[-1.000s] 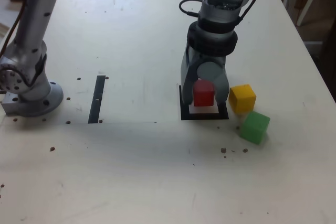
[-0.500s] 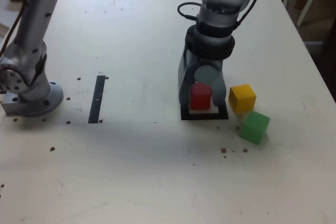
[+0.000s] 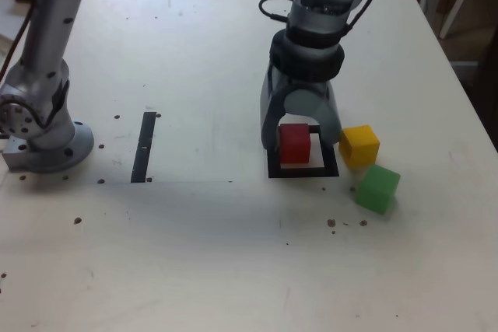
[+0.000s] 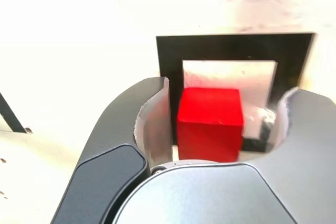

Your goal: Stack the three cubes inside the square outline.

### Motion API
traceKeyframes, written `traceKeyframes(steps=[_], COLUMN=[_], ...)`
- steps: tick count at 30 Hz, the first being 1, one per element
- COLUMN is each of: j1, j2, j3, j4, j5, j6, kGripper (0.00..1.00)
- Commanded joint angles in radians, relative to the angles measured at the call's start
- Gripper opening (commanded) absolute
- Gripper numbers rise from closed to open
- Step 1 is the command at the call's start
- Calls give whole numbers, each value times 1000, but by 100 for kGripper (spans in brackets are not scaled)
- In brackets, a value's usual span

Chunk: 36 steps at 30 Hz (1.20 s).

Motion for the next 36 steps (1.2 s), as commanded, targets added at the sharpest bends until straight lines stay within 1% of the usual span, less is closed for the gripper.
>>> traceKeyframes(steps=[1,6,8,11,14,19,23,29,36], j1=[2,2,2,2,2,2,2,-3,-26], j2=[-25,-30,-24,-6,22,70,101,146,195], j3=[-36,-150,-200,-279,-355,-462,-515,-524,-526], j4=[46,158,195,241,269,284,298,300,294], j5=[25,74,88,102,105,87,69,28,3], j6=[-9,-22,-24,-24,-24,-28,-48,-96,-123], kGripper=[99,99,100,100,100,99,99,99,99])
